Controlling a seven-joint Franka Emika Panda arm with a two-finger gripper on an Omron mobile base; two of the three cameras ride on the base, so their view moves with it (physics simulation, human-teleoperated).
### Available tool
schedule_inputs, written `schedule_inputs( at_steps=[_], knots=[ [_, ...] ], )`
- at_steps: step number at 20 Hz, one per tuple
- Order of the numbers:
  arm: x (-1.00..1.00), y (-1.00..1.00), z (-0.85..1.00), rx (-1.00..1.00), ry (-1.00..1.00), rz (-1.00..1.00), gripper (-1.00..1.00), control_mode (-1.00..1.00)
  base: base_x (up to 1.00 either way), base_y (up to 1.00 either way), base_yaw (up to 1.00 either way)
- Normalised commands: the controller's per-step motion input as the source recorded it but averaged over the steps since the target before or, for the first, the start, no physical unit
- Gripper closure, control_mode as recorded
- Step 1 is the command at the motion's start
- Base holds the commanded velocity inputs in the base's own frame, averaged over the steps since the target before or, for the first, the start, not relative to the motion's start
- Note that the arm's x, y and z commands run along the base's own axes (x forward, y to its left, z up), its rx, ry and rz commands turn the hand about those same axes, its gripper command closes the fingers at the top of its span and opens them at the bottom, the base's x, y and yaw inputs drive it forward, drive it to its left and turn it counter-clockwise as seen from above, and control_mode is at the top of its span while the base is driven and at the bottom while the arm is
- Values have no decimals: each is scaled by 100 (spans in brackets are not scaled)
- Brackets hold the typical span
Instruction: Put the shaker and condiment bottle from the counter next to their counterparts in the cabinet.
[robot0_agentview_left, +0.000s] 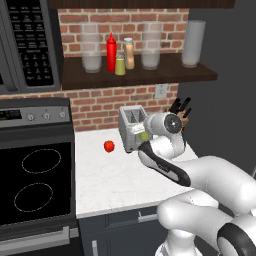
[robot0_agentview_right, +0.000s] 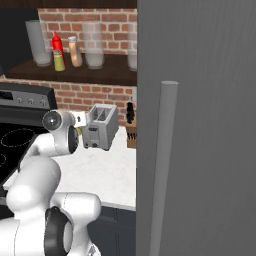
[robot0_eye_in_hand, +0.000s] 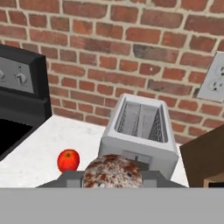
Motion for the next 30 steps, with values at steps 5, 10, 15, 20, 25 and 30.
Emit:
schedule_inputs(
  at_steps=[5, 10, 15, 20, 25, 30],
  knots=[
    [0, 0, 20, 0, 5, 6, 100, -100, 0, 0, 0],
    [0, 0, 21, 0, 1, 4, 100, -100, 0, 0, 0],
    [0, 0, 19, 0, 0, 1, 100, -100, 0, 0, 0],
    [0, 0, 28, 0, 0, 0, 100, -100, 0, 0, 0],
    [0, 0, 45, 0, 0, 0, 100, -100, 0, 0, 0],
    [0, 0, 51, 0, 0, 0, 100, -100, 0, 0, 0]
  ],
)
